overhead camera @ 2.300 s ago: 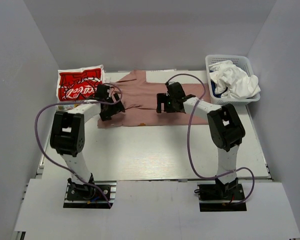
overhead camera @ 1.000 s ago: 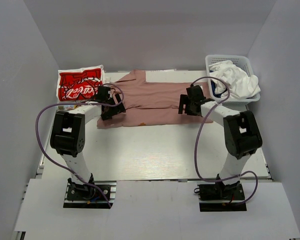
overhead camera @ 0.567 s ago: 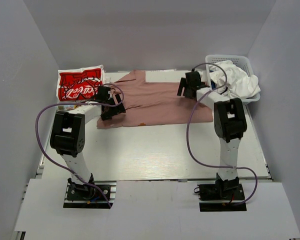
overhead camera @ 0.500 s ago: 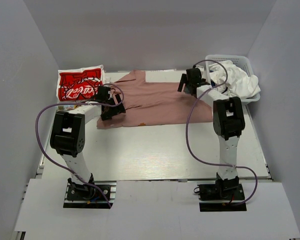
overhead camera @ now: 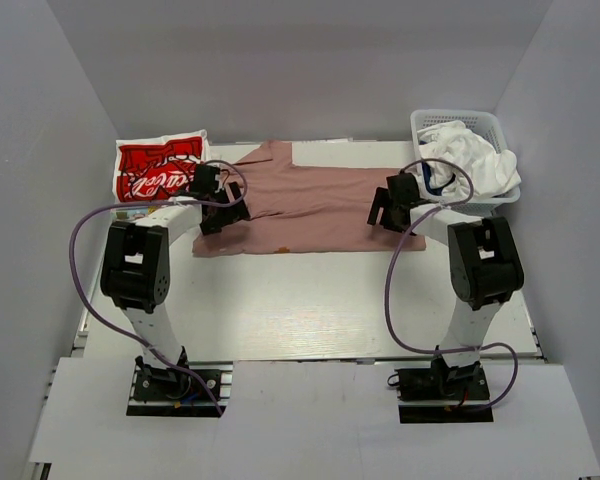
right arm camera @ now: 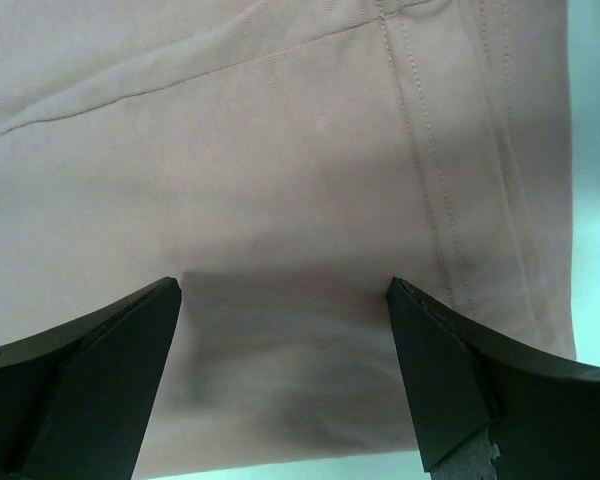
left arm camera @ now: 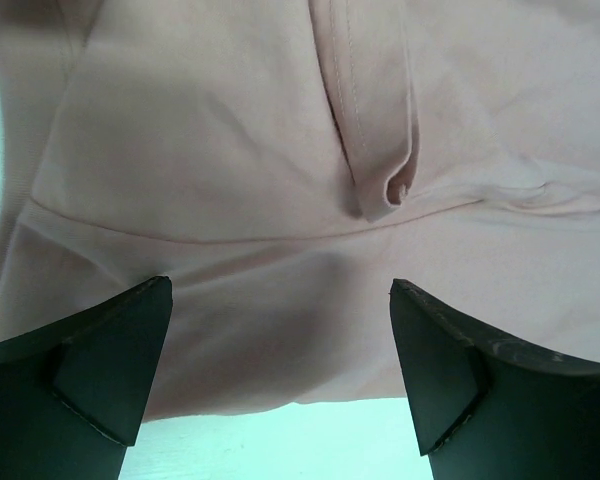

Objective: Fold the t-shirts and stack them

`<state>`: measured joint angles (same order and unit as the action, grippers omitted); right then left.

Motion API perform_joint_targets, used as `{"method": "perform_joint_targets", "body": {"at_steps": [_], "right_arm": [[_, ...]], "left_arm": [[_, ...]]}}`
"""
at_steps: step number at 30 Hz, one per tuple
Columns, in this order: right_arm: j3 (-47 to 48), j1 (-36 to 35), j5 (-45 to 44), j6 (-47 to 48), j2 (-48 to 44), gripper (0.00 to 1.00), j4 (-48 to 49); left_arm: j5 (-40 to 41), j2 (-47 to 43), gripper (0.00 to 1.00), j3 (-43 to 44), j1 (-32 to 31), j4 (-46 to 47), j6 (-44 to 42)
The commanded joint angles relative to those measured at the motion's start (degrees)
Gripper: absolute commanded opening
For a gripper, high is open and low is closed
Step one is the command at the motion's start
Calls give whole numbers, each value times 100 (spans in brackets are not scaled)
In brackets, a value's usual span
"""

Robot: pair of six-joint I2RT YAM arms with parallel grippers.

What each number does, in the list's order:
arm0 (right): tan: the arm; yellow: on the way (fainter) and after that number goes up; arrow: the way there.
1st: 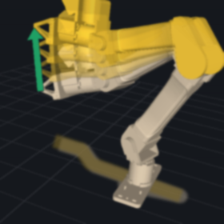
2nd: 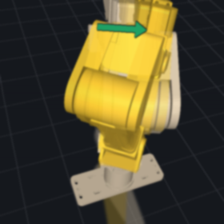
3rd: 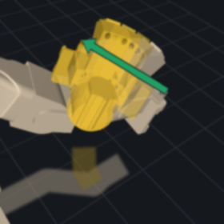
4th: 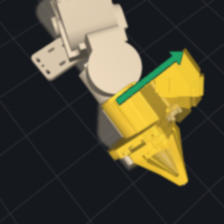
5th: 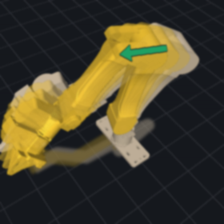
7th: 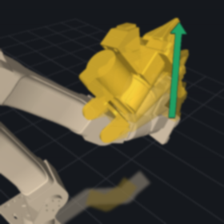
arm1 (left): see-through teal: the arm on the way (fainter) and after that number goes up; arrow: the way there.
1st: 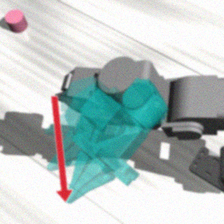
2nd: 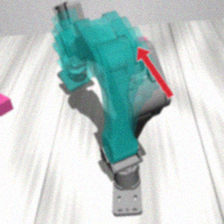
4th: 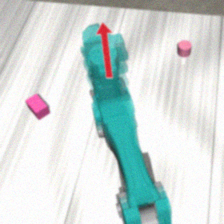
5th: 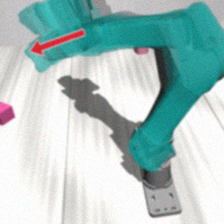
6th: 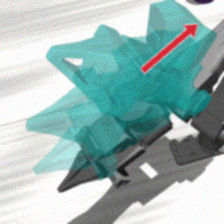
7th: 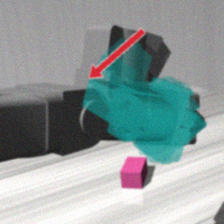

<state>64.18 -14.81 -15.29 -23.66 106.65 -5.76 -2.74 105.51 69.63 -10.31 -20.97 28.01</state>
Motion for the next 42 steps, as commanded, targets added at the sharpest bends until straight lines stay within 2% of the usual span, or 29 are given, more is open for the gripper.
{"method": "perform_joint_targets", "body": {"at_steps": [1,5,9,12,13,14,17,19,20,21,23,25,26,27,29,30,33,34,39,41,42], "right_arm": [[-300,4,158,-174,-179,90,163],[-1080,-13,184,-490,-548,90,-109],[-2092,-48,377,-719,-1416,90,-110],[-2875,-127,614,-597,-2217,90,-127],[-3120,-154,676,-526,-2567,90,-162],[-3288,-206,876,-473,-2971,90,-188],[-3246,-382,1142,-210,-3735,90,-347],[-3097,-461,1020,-157,-4028,90,-443],[-3026,-462,941,-87,-4099,90,-444],[-2721,-444,618,-69,-4082,90,-409],[-2317,-400,414,-16,-3933,90,-303],[-1667,-400,-131,-7,-3425,90,-390],[-1481,-391,-411,-42,-3275,90,-460],[-1166,-383,-614,-16,-2751,90,-522],[-593,-339,-720,2,-2396,90,-716],[-86,-321,-765,54,-1881,90,-733],[644,-224,-818,98,-1201,90,-1049],[979,-224,-853,72,-747,90,-1215],[1992,-75,-826,89,136,90,-1612],[2298,-49,-888,107,487,90,-1639],[2361,-14,-879,125,636,90,-1648]], "left_arm": [[-226,83,100,-124,-15,-30,46],[-227,-206,100,-1149,-68,-239,283],[-25,-969,100,-2284,-68,-705,670],[-25,-2040,100,-3172,-68,-1380,1039],[54,-2740,100,-3479,-164,-1592,1344],[-224,-3147,100,-3604,-165,-1681,1347],[-726,-4167,100,-3334,-270,-1682,1576],[-632,-4276,100,-2713,-322,-1411,1489],[-318,-4276,100,-2465,-323,-1323,1253],[-158,-4111,100,-2167,-323,-1322,1094],[280,-3137,100,-1008,-323,-1461,691],[344,-2303,100,123,-323,-1629,356],[292,-1463,100,496,-323,-1690,137],[292,-1046,100,1248,-323,-1769,-22],[353,-281,100,2042,-323,-2076,-112],[353,393,100,2742,-323,-2130,-425],[301,1267,97,4009,-323,-2534,-935],[414,1757,97,4285,-323,-2648,-999],[529,2991,83,5656,-376,-3193,-1351],[529,3324,79,5825,-428,-3246,-1482],[433,3326,73,5826,-428,-3247,-1535]]}}
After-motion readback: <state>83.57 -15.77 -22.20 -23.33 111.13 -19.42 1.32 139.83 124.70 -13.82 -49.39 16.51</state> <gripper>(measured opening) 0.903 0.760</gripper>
